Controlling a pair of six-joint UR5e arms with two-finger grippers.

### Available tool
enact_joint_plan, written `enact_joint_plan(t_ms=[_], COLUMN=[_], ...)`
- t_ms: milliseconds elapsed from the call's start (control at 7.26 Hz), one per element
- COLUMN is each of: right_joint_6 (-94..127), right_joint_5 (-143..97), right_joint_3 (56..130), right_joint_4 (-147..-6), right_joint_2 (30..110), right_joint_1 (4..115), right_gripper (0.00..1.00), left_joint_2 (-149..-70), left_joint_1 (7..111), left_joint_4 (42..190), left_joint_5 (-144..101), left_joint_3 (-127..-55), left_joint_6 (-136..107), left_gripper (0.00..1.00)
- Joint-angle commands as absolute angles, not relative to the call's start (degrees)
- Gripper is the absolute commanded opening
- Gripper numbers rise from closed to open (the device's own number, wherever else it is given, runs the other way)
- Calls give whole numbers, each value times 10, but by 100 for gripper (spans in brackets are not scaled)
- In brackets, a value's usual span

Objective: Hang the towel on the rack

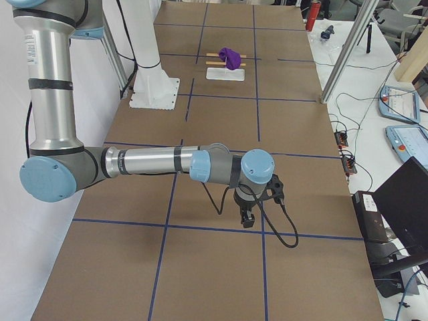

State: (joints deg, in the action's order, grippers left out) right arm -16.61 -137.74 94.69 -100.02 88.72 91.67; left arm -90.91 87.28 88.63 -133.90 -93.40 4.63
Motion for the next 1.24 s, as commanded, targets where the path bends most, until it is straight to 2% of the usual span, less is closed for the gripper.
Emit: enact_joint_plan(t_ms=[0, 1102], right_joint_6=[-166, -166], right_joint_5=[-1378, -1377], right_joint_3=[946, 943], right_joint_4=[-1000, -1000], right_joint_2=[886, 886], right_joint_1=[917, 917], right_gripper=[100, 100], left_joint_2=[-908, -908], left_joint_1=[873, 874], left_joint_4=[920, 922], left_joint_5=[-1339, -1339], left_joint_3=[-907, -912], left_joint_6=[45, 31], left_gripper=[100, 100])
